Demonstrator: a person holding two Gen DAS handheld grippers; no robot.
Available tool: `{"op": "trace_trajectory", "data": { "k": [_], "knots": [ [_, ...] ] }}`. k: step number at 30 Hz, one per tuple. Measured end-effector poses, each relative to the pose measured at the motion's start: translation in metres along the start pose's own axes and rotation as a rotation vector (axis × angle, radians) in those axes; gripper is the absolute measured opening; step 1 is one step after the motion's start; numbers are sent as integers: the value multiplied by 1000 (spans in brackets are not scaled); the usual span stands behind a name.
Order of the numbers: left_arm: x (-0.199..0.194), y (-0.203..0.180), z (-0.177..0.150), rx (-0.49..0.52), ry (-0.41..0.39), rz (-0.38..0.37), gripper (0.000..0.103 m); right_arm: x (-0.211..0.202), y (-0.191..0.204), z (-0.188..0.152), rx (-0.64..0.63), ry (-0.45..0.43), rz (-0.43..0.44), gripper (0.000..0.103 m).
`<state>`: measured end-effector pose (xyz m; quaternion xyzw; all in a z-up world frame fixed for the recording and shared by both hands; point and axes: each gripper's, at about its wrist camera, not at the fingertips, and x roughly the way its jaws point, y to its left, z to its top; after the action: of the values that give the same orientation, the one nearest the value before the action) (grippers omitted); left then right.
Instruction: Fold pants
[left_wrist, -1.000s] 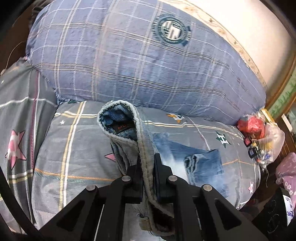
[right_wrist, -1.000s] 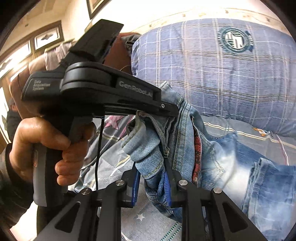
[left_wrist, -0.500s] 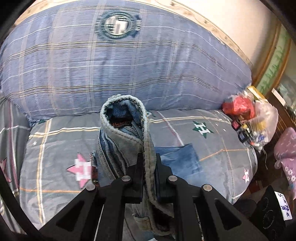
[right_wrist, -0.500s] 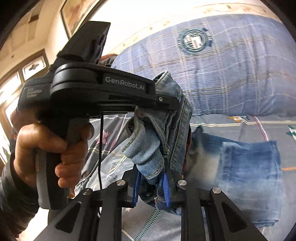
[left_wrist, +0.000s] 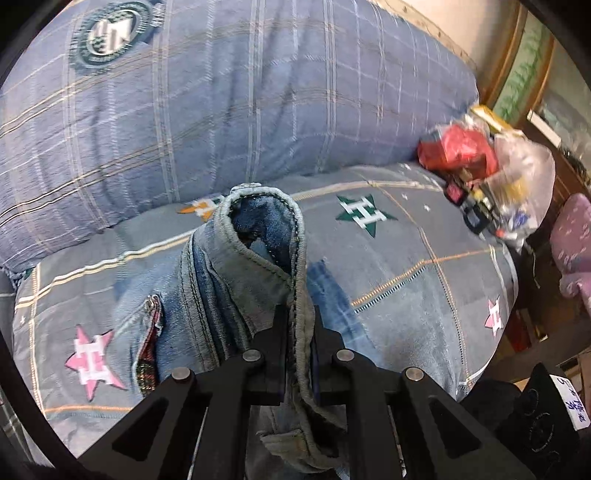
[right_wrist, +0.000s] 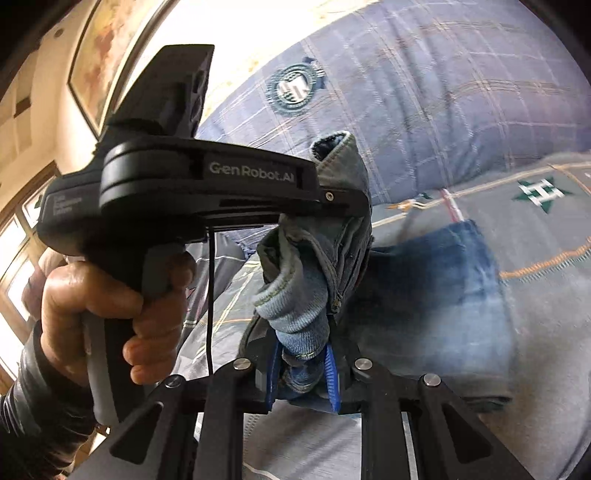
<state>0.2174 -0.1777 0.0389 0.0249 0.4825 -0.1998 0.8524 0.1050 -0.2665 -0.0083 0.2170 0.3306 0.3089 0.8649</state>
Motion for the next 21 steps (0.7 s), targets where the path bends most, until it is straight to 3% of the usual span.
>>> {"op": "trace_trajectory", "data": {
  "k": [9, 13, 21],
  "knots": [
    [53, -25, 2, 24, 94, 7, 14, -6, -50, -12, 159, -11, 6, 22],
    [76, -23, -4, -10, 137, -45, 22, -1, -76, -25, 271, -6, 19, 22],
    [33, -1, -3, -111, 18, -205, 24, 6, -96, -33, 342, 4, 9, 22]
  ]
}}
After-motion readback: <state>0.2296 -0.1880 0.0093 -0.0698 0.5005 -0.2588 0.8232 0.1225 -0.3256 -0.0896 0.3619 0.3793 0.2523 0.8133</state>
